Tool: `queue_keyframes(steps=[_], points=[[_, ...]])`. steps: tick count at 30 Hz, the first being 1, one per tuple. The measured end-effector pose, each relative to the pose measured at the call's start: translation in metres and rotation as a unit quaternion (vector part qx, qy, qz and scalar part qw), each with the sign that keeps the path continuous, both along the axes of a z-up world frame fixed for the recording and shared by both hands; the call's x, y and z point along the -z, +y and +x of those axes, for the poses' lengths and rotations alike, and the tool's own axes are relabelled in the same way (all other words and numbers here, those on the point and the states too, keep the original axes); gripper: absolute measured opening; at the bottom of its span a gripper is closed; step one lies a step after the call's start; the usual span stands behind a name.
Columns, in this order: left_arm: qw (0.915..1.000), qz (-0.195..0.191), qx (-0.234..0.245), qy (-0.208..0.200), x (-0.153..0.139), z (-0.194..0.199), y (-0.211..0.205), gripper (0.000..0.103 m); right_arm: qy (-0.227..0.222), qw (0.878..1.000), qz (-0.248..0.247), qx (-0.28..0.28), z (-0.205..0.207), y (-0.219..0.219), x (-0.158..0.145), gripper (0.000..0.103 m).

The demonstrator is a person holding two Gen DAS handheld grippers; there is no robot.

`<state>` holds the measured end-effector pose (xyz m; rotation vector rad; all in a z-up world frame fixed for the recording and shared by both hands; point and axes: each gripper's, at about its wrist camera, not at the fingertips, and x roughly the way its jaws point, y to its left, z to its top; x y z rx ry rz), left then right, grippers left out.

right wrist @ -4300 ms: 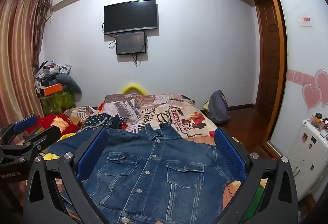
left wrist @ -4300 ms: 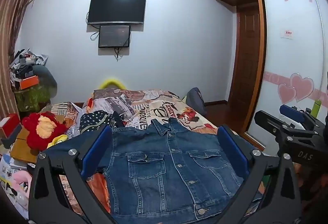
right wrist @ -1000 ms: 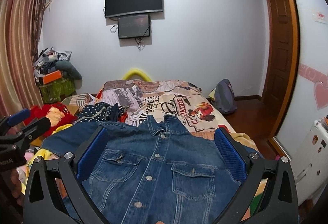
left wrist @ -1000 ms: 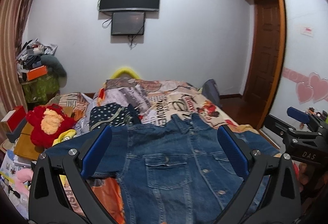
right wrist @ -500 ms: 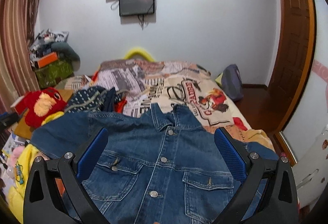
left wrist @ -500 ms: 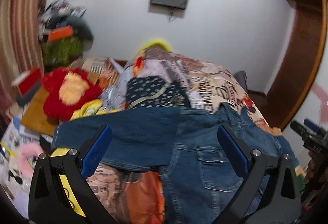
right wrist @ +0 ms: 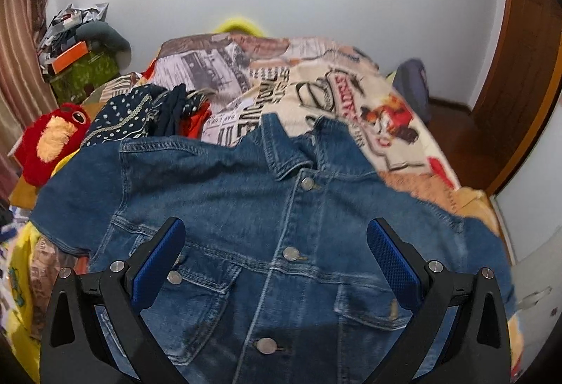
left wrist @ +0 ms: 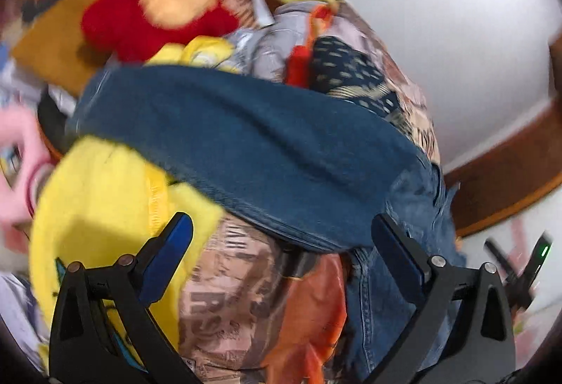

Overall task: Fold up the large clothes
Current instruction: 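Grasp the denim jacket's sleeve cuff with the left gripper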

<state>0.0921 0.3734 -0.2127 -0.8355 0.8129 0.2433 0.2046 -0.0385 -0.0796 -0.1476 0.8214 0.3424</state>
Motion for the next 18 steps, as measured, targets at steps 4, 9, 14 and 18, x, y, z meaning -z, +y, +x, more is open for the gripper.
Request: queue_keyframes(steps=[4, 9, 14, 18], points=[[0.9977, -0.057, -0.035, -0.015, 0.018, -0.004, 0.029, 0.097, 0.013, 1.0, 0.003, -0.005, 0.007, 0.004, 0.007, 0.103], [0.9899, -0.115, -0.069, -0.048, 0.03, -0.004, 0.059, 0.096, 0.014, 1.0, -0.012, -0.006, 0.014, 0.01, 0.016, 0.103], [0.9901, -0.104, -0.095, -0.003, 0.049, 0.012, 0.085, 0.09, 0.035, 0.999, -0.02, -0.006, 0.022, 0.013, 0.028, 0.103], [0.986, -0.13, -0.104, 0.017, 0.065, 0.02, 0.097, 0.089, 0.041, 0.999, -0.022, -0.005, 0.023, 0.012, 0.031, 0.103]])
